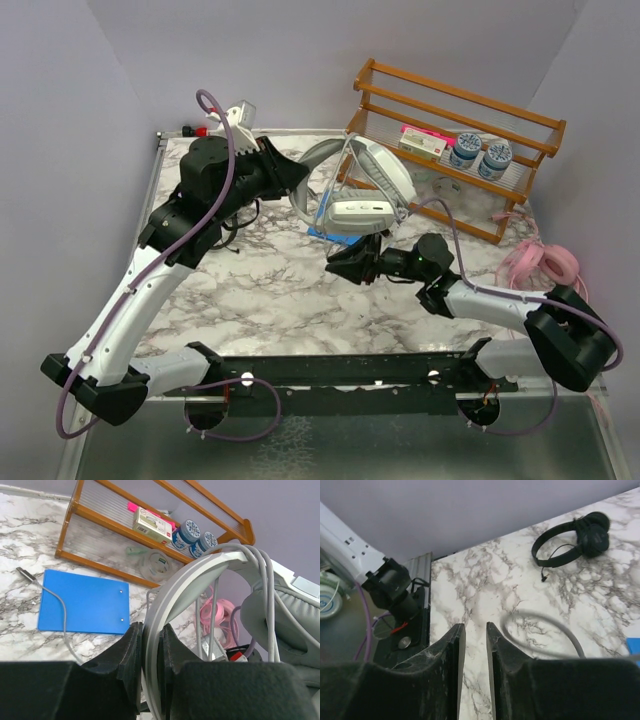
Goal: Wrap the headphones
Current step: Wrap the headphones cable around the headphones.
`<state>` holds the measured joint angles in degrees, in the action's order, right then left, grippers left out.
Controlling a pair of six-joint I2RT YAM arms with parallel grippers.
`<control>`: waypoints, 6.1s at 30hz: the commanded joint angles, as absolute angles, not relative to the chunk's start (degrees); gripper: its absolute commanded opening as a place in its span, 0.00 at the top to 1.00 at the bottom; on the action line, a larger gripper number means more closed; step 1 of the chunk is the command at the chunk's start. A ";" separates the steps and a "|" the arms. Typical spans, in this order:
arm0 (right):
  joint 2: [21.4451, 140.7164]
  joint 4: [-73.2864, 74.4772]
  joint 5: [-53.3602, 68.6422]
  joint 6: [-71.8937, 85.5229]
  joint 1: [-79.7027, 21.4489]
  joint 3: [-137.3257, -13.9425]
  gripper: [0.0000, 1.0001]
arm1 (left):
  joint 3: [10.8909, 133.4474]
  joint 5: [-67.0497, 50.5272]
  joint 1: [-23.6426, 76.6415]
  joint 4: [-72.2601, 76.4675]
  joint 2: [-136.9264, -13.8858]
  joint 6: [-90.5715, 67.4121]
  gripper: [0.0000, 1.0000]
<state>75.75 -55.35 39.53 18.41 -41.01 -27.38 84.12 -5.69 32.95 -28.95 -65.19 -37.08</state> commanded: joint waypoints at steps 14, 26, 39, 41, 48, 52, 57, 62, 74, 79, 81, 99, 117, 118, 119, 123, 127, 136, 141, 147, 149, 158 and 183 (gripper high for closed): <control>58.05 -40.70 4.04 11.18 -40.98 -19.36 0.38 | 89.24 1.28 32.56 -25.49 -62.70 -37.21 1.00; 60.20 -33.16 -1.11 1.56 -38.75 -32.26 0.23 | 91.22 0.64 32.60 -27.66 -63.62 -36.74 1.00; 74.84 -31.16 5.68 6.12 -30.84 -47.70 0.24 | 93.19 0.53 32.56 -28.21 -64.37 -36.40 1.00; 77.34 -32.28 8.88 6.48 -30.40 -48.89 0.28 | 93.46 0.62 32.60 -28.21 -64.48 -36.31 1.00; 84.14 -42.78 28.41 8.52 -30.15 -46.88 0.53 | 94.94 0.78 32.61 -28.26 -65.86 -37.76 1.00; 86.62 -53.08 40.24 14.95 -30.19 -44.05 0.79 | 96.45 0.08 32.56 -28.03 -67.86 -38.96 1.00; 86.72 -63.99 46.30 22.04 -32.92 -38.36 0.82 | 96.29 0.19 31.96 -25.36 -69.66 -39.67 1.00; 82.14 -61.61 44.68 19.94 -43.43 -35.52 0.84 | 95.30 1.37 30.61 -23.11 -72.36 -41.07 1.00; 72.59 -60.63 44.12 27.49 -52.79 -37.81 0.84 | 81.23 18.80 29.88 -13.55 -70.39 -38.06 1.00; 71.20 -48.77 40.39 27.90 -52.82 -45.24 0.81 | 74.34 27.24 30.12 -8.96 -69.21 -31.64 1.00; 73.38 -42.66 42.21 27.57 -52.78 -49.91 0.81 | 72.10 30.60 30.36 -7.41 -69.13 -30.38 1.00; 90.46 -43.35 40.32 26.97 -57.30 -44.96 0.98 | 75.47 16.44 19.16 -12.46 -72.84 -45.72 1.00; 74.14 -10.69 33.13 11.48 -58.54 -61.63 0.99 | 64.06 28.71 19.16 -0.96 -70.12 -22.03 1.00; 73.53 -7.86 31.37 9.76 -58.54 -63.00 0.99 | 63.29 27.37 19.24 -0.30 -69.77 -20.40 1.00; 73.00 -4.86 29.20 7.78 -58.54 -64.51 0.99 | 62.80 25.97 19.25 1.15 -69.52 -18.60 1.00; 71.05 8.03 16.62 0.76 -58.54 -70.60 0.99 | 61.60 23.74 20.70 1.30 -68.99 -8.77 1.00; 71.25 14.76 4.73 -7.45 -58.47 -73.85 0.93 | 58.68 25.88 22.66 1.47 -65.92 0.44 1.00; 79.54 19.28 -14.88 -16.78 -58.45 -77.30 0.97 | 53.05 27.21 29.15 -2.16 -59.04 19.06 1.00; 81.15 14.54 -15.52 -17.47 -56.46 -76.82 0.97 | 52.42 24.55 31.08 -7.70 -57.30 20.69 1.00; 81.62 12.09 -7.33 -12.44 -47.56 -76.16 0.96 | 51.72 21.55 31.29 -11.43 -53.94 18.96 1.00; 81.40 10.76 -5.40 -11.23 -45.06 -75.43 0.96 | 51.68 20.07 31.29 -12.59 -53.00 18.29 1.00; 84.61 6.50 -0.51 -7.89 -36.92 -73.74 0.95 | 52.84 -1.22 31.29 -17.47 -48.30 12.89 1.00; 87.36 -43.87 45.47 17.04 -29.27 -49.12 0.90 | 79.52 -10.74 31.28 -23.36 -56.96 -39.42 1.00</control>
<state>85.56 -27.83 37.89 8.58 -29.52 -53.43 76.42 -7.84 31.20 -32.51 -59.22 -24.23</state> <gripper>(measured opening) 0.085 0.196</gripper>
